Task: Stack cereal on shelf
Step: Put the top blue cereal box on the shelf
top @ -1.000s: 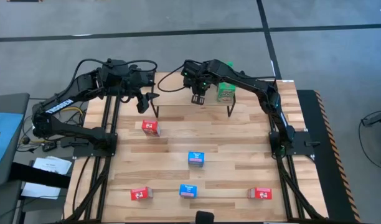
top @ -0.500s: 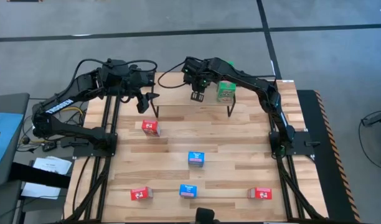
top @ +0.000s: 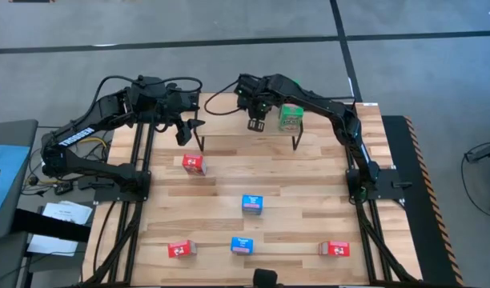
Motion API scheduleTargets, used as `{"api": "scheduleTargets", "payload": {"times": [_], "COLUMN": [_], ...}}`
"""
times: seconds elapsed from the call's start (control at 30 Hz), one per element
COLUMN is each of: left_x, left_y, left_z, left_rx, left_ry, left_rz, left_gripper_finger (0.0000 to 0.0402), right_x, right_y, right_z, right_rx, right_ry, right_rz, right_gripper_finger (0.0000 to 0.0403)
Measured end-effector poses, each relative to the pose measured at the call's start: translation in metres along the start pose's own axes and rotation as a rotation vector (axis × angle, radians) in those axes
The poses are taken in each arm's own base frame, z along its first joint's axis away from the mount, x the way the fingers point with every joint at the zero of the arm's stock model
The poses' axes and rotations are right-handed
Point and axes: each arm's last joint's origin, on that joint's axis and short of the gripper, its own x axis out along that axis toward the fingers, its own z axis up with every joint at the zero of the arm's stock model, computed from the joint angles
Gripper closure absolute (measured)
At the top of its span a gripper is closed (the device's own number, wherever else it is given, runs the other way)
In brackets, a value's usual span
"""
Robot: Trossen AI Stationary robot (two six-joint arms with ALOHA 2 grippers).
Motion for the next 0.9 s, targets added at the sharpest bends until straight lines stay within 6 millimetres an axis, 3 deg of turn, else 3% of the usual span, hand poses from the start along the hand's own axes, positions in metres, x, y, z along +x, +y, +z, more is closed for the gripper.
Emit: {"api": "scheduleTargets", "payload": {"times": [0.33,0.9], "left_x": [0.0,0.0], "left_y": [0.0,0.0], "left_z": [0.0,0.0], "left_rx": [0.0,0.0], "left_ry": [0.0,0.0], "left_rz": [0.0,0.0], "left_gripper_finger": [0.0159,0.0159], "right_x": [-0.003,-0.001], "right_y": [0.013,0.0], "right_z": [-0.003,-0.003], "right_rx": [-0.019,-0.01], "right_ry": [0.049,0.05], "right_rz": [0.023,-0.068], "right_gripper_finger": [0.0286,0.0286]}}
